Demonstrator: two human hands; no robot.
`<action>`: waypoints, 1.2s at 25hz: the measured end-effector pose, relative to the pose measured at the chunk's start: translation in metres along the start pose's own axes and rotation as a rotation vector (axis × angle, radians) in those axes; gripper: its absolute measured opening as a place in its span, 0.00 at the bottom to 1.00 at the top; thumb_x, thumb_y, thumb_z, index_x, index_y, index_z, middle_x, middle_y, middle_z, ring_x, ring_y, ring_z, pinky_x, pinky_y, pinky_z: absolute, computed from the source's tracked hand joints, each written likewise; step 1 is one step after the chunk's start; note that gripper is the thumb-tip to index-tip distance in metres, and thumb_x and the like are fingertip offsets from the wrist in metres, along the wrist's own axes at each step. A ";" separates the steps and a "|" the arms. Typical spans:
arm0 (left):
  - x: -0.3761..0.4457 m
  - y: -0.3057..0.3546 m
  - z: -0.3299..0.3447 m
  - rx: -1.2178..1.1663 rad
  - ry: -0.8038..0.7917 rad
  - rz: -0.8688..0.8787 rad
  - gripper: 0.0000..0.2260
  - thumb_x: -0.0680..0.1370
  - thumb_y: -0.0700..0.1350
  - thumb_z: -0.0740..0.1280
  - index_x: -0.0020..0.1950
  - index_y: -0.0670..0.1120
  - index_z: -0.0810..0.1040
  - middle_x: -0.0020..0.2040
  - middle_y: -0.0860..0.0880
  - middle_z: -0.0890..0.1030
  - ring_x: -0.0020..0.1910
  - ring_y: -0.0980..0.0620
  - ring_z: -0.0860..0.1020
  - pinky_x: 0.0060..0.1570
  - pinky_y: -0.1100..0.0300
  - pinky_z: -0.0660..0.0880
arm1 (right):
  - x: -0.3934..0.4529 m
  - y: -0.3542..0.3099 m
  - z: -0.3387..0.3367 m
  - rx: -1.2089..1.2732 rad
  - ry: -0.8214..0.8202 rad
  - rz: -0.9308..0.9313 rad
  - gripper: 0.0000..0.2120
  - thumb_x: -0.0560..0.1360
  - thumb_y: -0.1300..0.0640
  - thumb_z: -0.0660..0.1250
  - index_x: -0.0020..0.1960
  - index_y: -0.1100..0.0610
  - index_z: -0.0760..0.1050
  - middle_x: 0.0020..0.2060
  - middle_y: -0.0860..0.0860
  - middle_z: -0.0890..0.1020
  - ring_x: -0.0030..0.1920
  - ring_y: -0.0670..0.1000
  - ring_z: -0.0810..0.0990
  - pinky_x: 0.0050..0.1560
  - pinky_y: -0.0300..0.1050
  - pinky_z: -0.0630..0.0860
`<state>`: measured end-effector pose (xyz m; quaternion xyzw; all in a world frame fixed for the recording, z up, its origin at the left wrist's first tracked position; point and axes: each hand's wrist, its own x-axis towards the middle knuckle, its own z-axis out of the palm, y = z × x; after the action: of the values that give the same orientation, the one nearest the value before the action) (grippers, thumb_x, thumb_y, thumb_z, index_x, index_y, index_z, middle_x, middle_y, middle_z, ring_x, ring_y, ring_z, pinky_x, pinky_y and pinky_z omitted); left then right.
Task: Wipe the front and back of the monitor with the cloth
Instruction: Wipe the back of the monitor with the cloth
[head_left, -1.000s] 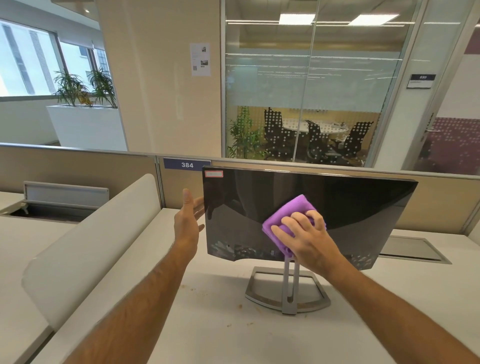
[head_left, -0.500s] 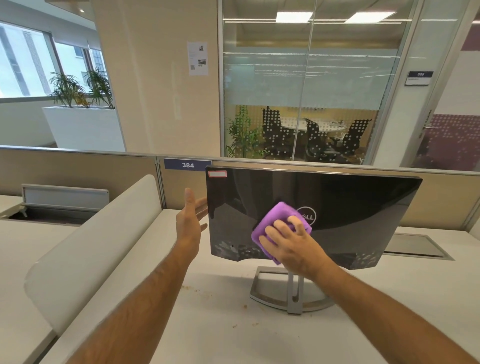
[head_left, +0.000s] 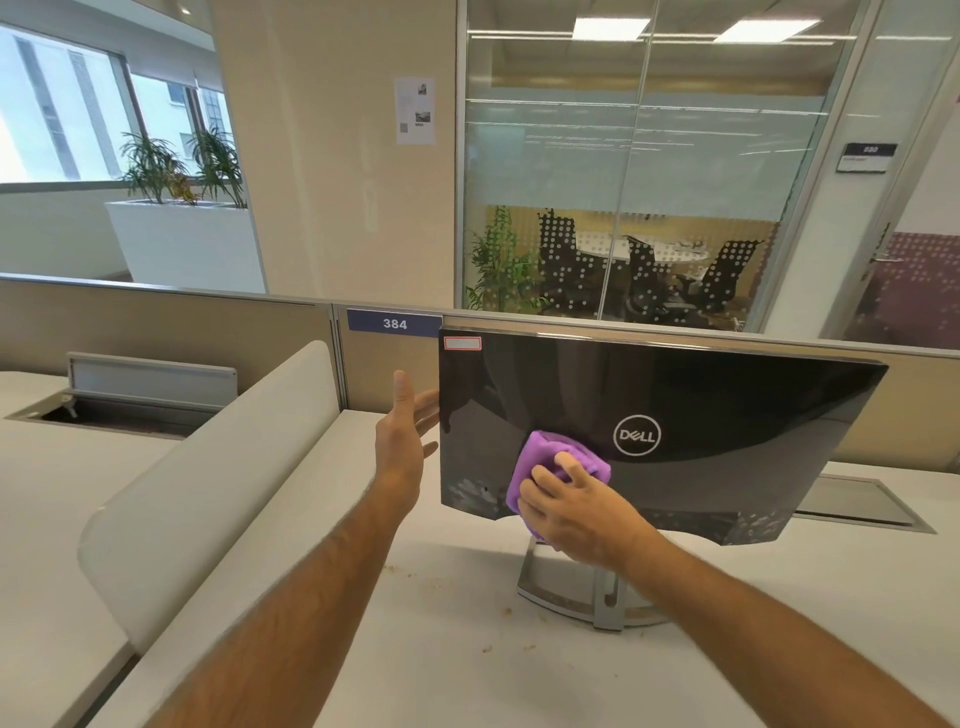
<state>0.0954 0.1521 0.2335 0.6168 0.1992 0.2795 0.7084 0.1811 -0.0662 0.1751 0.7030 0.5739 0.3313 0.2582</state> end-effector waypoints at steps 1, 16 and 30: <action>0.000 0.000 0.000 0.001 -0.003 0.001 0.35 0.71 0.73 0.49 0.62 0.53 0.80 0.64 0.52 0.80 0.61 0.49 0.77 0.66 0.41 0.69 | 0.003 0.002 -0.001 -0.018 0.010 -0.005 0.28 0.66 0.51 0.79 0.63 0.53 0.76 0.59 0.52 0.80 0.59 0.57 0.78 0.62 0.59 0.74; 0.005 0.001 -0.008 0.020 -0.049 -0.005 0.36 0.70 0.73 0.48 0.62 0.51 0.80 0.64 0.52 0.80 0.62 0.49 0.77 0.67 0.42 0.69 | 0.052 0.007 -0.008 -0.028 0.221 0.215 0.27 0.68 0.54 0.75 0.65 0.57 0.74 0.58 0.55 0.79 0.57 0.59 0.76 0.58 0.59 0.74; 0.011 -0.003 -0.018 0.063 -0.128 0.050 0.31 0.72 0.71 0.47 0.57 0.56 0.80 0.59 0.55 0.81 0.55 0.53 0.80 0.66 0.46 0.70 | 0.105 -0.012 -0.027 -0.001 0.163 0.267 0.28 0.67 0.50 0.77 0.64 0.56 0.76 0.56 0.54 0.79 0.55 0.57 0.78 0.55 0.55 0.77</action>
<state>0.0929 0.1732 0.2283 0.6603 0.1467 0.2505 0.6926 0.1657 0.0382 0.2011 0.7437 0.4941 0.4190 0.1649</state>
